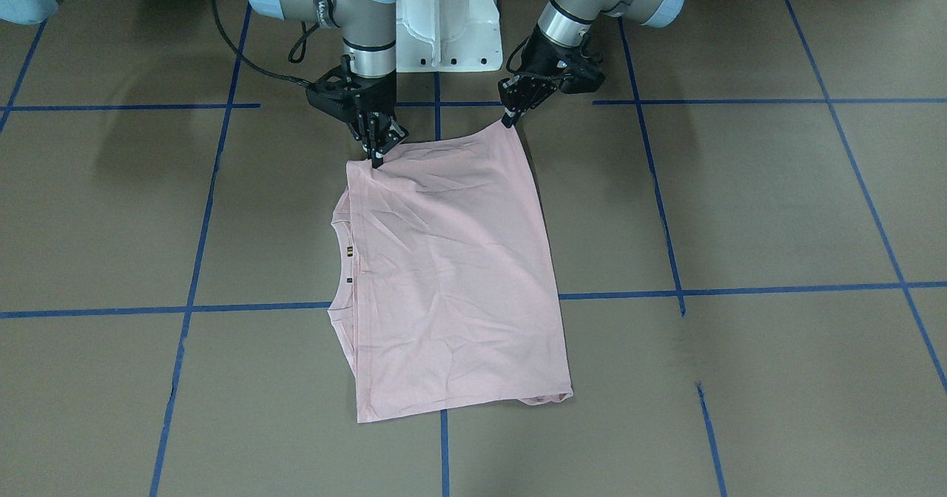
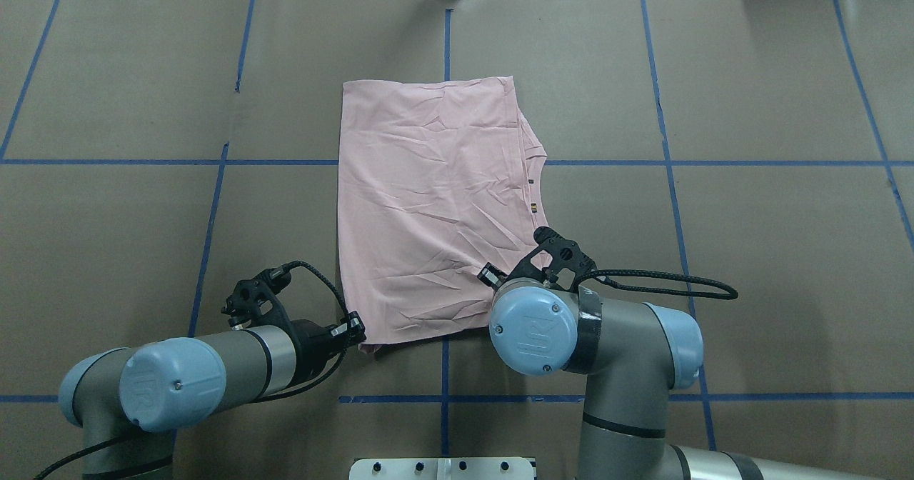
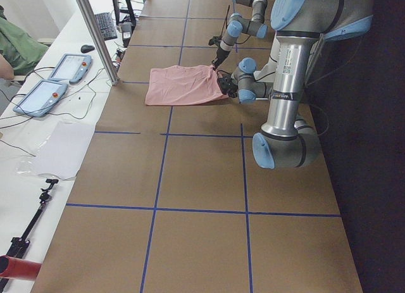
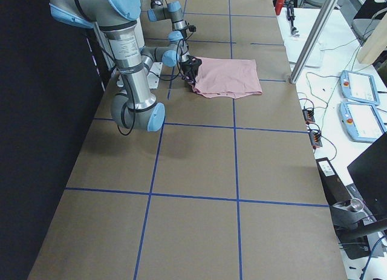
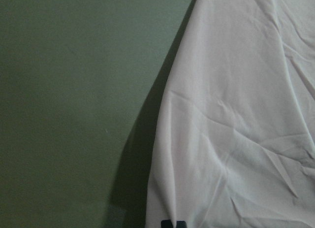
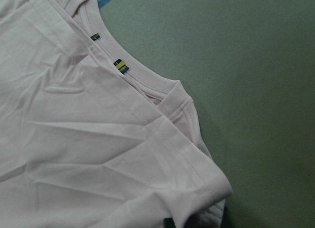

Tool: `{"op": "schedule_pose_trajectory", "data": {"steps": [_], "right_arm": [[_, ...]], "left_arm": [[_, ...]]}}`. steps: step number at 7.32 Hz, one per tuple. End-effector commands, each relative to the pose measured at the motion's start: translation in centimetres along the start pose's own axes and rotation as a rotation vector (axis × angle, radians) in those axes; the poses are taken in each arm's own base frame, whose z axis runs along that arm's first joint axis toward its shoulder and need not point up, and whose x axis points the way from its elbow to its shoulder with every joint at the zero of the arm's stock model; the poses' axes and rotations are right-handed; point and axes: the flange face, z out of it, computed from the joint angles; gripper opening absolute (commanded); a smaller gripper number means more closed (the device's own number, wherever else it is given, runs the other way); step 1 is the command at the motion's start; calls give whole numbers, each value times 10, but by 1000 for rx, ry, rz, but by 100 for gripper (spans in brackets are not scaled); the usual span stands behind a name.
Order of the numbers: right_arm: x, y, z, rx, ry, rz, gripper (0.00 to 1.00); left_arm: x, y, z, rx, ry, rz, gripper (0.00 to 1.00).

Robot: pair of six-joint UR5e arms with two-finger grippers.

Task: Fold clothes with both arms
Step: 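Grasp the near corners with both grippers and fold them farther away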

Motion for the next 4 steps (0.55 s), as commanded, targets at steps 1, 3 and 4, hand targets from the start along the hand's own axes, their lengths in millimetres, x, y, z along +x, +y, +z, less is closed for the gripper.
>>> {"op": "schedule_pose_trajectory", "data": {"steps": [1, 3, 4], "right_arm": [[12, -24, -98, -8, 2, -2, 0], [44, -37, -183, -77, 0, -18, 0], [42, -34, -185, -79, 11, -21, 0]], "left_arm": [[33, 10, -72, -62, -4, 46, 0], [58, 19, -161, -122, -32, 47, 0], [63, 21, -183, -139, -37, 47, 0]]}}
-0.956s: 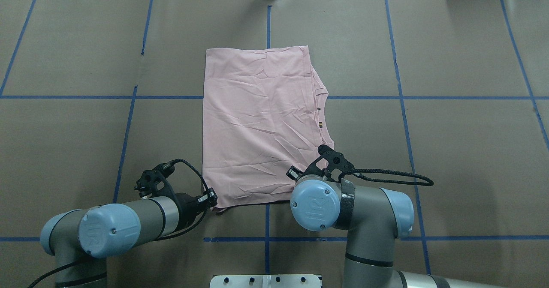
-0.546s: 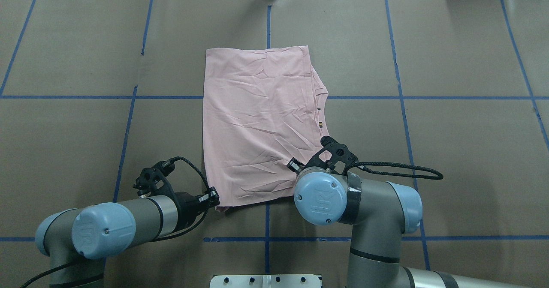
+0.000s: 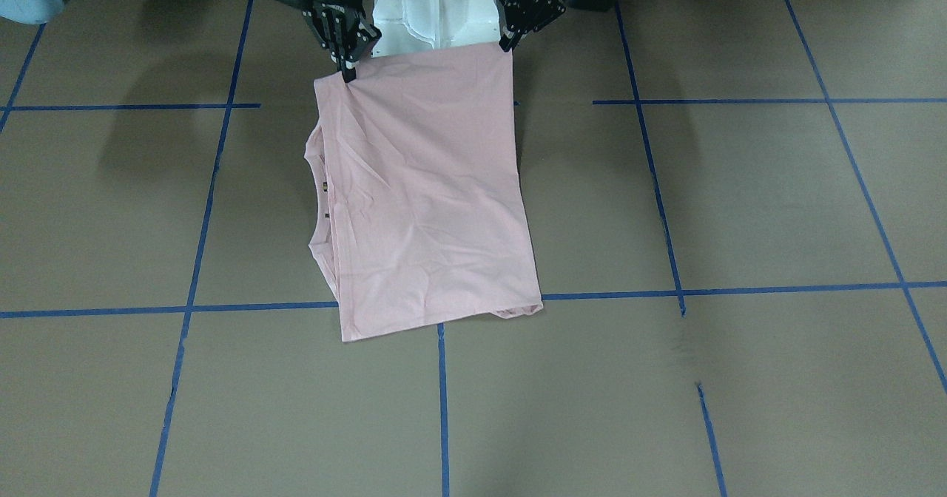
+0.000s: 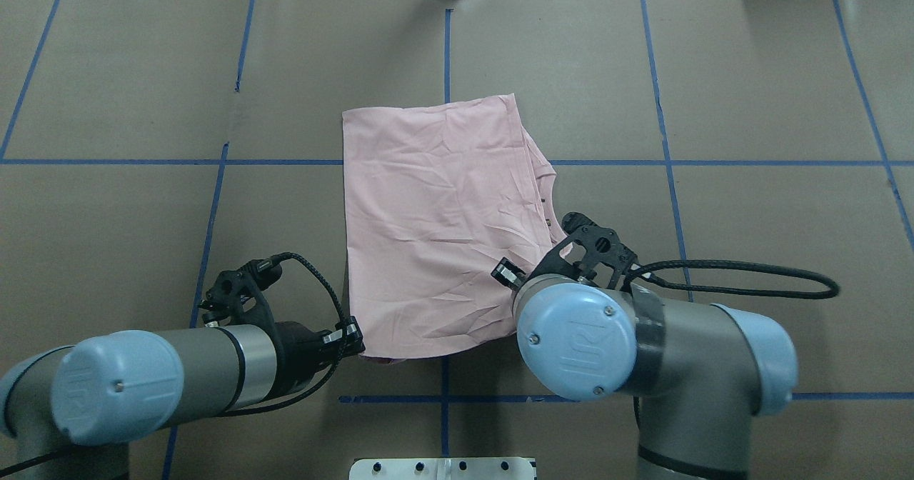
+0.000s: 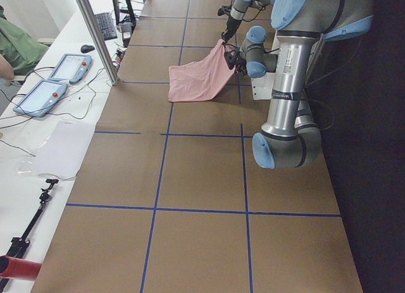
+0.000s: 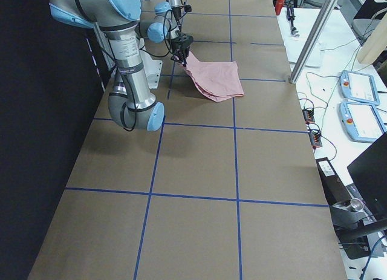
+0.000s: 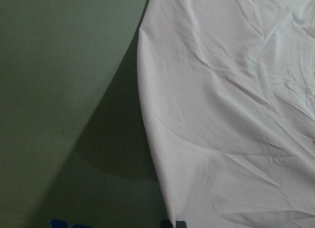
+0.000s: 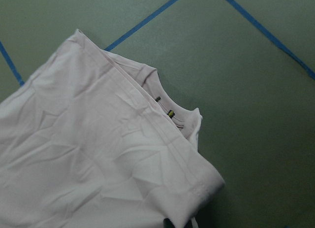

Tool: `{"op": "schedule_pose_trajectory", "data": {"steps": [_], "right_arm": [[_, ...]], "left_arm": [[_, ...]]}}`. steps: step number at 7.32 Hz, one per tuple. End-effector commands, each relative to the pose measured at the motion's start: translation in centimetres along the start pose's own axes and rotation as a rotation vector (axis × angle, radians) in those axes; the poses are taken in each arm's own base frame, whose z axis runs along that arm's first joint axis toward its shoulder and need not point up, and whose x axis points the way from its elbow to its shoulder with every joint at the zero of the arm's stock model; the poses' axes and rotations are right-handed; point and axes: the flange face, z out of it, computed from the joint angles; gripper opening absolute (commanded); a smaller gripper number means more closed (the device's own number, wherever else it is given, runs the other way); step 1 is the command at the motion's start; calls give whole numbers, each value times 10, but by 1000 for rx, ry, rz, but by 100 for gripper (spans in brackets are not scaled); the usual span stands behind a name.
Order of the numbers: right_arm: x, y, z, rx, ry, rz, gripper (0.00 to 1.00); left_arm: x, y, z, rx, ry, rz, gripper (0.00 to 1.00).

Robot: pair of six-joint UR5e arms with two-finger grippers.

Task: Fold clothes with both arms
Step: 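Grasp the near corners with both grippers and fold them farther away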

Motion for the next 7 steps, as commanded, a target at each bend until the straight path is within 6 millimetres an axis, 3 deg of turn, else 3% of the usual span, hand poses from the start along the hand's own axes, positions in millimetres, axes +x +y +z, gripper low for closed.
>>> {"op": "schedule_pose_trajectory", "data": {"steps": [1, 3, 4, 6, 7], "right_arm": [[3, 4, -2, 6, 41, -16, 0], [-21, 16, 47, 33, 45, -48, 0], [-36, 3, 68, 55, 22, -41, 0], [-60, -25, 103, 90, -4, -61, 0], [-72, -35, 121, 104, -9, -47, 0]], "left_arm": [[9, 4, -26, -11, -24, 1, 0], [38, -30, 19, 71, -48, 37, 0], [58, -60, 47, 126, -72, 67, 0], [67, -112, 64, 210, -110, 106, 0], [73, -128, 76, 233, -131, 109, 0]]}}
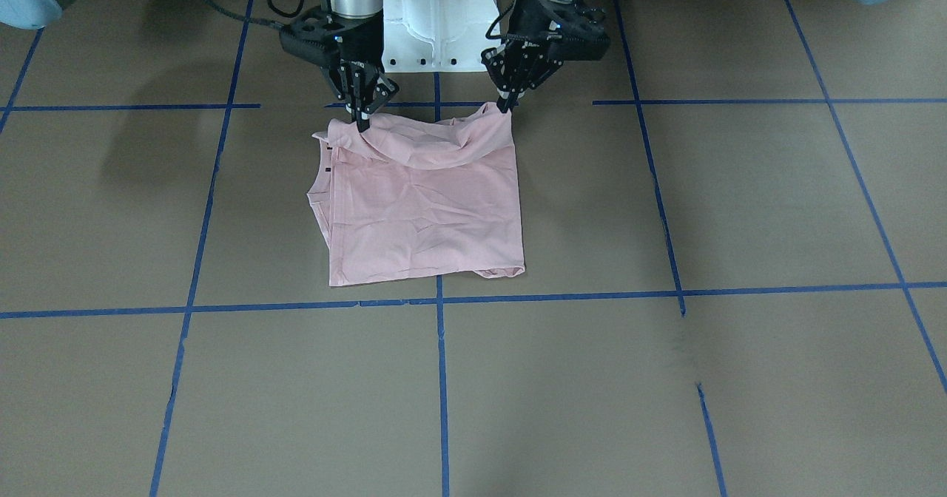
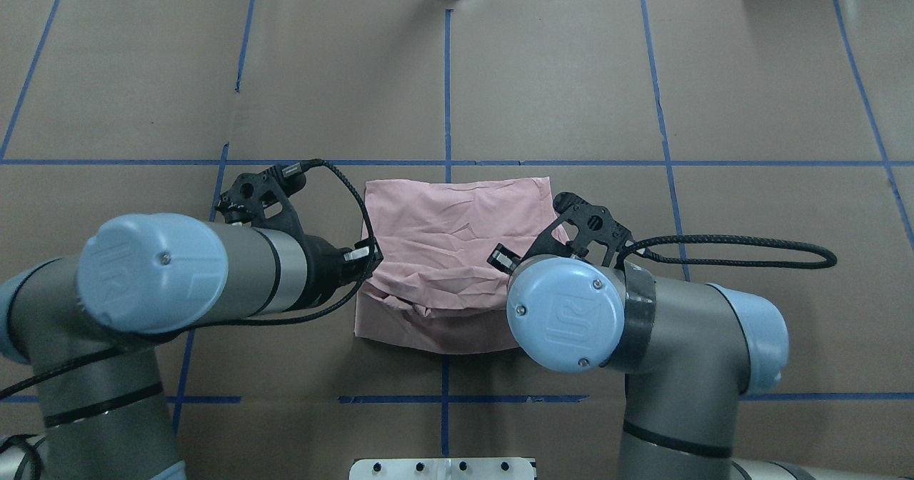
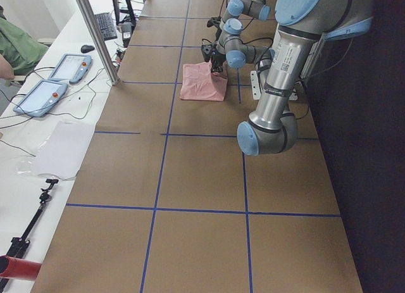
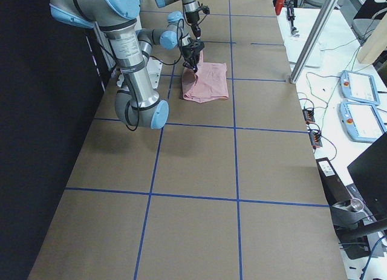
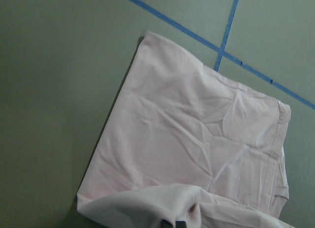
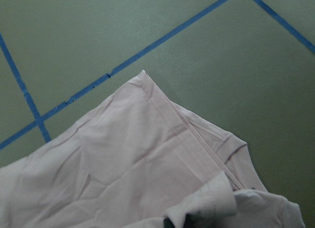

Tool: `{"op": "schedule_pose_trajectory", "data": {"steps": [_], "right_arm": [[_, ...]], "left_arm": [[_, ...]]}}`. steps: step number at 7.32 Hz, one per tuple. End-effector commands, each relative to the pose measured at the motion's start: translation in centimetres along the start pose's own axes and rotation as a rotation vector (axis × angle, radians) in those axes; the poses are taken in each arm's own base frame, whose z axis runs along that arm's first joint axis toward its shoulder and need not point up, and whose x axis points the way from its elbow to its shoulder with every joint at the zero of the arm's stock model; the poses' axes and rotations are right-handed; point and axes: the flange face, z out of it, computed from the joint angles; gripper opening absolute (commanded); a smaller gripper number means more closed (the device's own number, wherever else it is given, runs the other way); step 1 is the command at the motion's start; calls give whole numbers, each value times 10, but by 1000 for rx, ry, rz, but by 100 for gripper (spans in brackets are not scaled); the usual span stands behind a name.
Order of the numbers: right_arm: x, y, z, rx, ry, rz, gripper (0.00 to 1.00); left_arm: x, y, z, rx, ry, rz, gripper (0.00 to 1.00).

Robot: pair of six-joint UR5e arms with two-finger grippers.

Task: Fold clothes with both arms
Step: 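Grasp the near corners with both grippers and fold them farther away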

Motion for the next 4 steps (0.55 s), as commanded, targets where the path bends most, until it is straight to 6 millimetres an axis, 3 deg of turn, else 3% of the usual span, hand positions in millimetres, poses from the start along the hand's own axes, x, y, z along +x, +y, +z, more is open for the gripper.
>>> {"op": "schedule_pose_trajectory", "data": {"steps": [1, 3, 4], "right_arm": [[-29, -21, 41, 37, -7, 17, 0], [-53, -33, 82, 63, -5, 11, 0], [-54, -38, 95, 67, -8, 8, 0]], "left_arm": [[12, -38, 36, 57, -48, -1, 0], [2, -51, 83, 66, -53, 3, 0], [-2, -53, 96, 67, -62, 7, 0]]}}
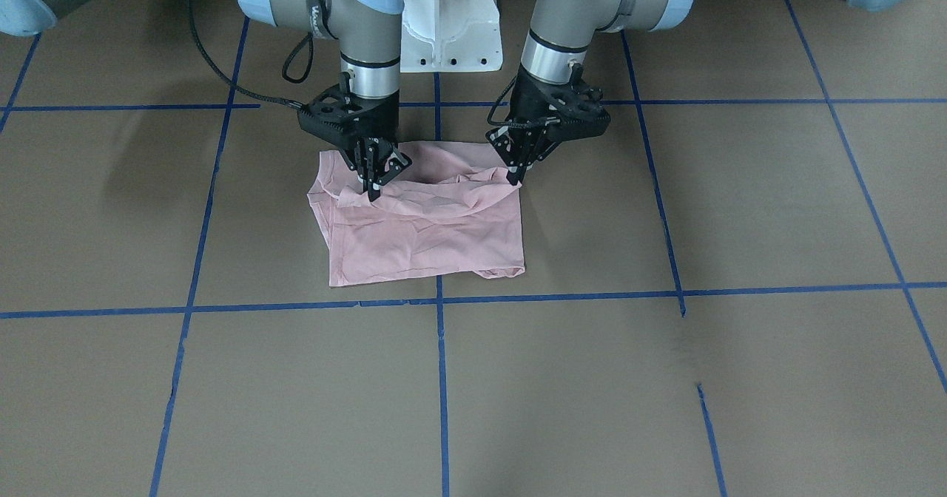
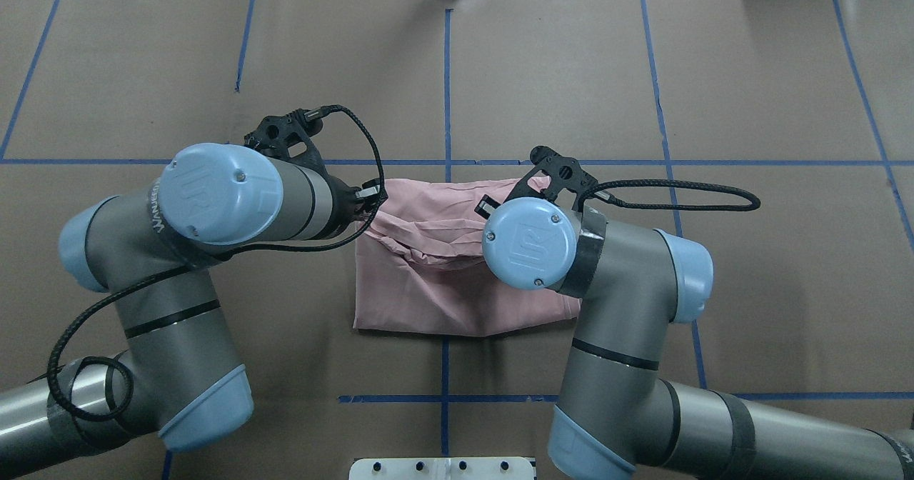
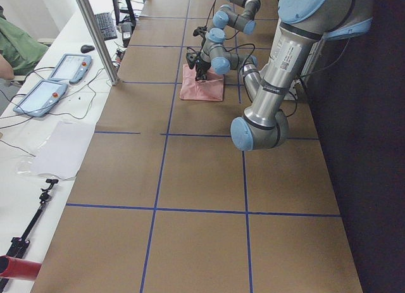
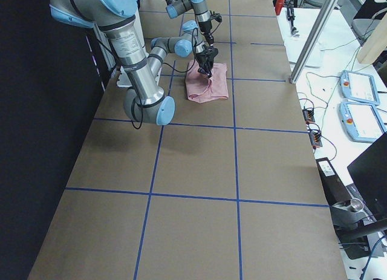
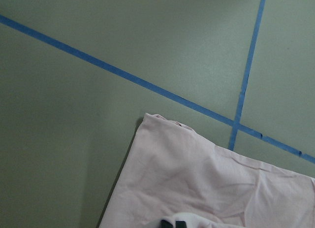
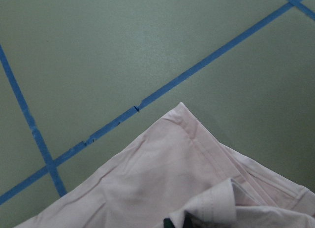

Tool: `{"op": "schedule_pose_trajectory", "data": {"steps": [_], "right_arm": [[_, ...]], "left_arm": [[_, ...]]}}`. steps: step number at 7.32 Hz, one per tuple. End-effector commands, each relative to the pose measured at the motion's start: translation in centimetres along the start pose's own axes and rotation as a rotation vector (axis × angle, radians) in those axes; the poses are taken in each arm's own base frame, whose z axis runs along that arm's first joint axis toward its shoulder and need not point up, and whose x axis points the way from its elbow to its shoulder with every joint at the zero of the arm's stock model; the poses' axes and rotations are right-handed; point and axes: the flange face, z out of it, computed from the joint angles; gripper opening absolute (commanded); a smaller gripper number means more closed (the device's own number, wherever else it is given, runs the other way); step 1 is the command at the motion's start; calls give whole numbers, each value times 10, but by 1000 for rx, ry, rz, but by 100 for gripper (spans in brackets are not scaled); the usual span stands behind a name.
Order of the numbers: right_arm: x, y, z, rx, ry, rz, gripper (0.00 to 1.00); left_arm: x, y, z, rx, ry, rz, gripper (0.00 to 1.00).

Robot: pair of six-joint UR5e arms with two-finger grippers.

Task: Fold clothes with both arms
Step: 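Lay the folded edge down with both grippers over the shirt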

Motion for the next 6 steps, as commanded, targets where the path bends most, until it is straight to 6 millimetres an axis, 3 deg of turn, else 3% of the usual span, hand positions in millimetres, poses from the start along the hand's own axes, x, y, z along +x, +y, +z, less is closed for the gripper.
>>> {"op": "schedule_pose_trajectory", "data": {"steps": [1, 3, 5, 6], "right_arm": [[-5, -8, 33, 17, 9, -4, 0], [-4, -7, 38, 18, 18, -5, 0], [-3, -7, 41, 18, 25, -49, 0], [-2, -7, 41, 19, 27, -63, 10]], "left_arm": [[-4, -4, 26, 6, -17, 4, 0], [-4, -5, 43, 6, -44, 3, 0], [-6, -6, 44, 7, -49, 28, 0], [-7, -7, 44, 8, -51, 52, 0]]}}
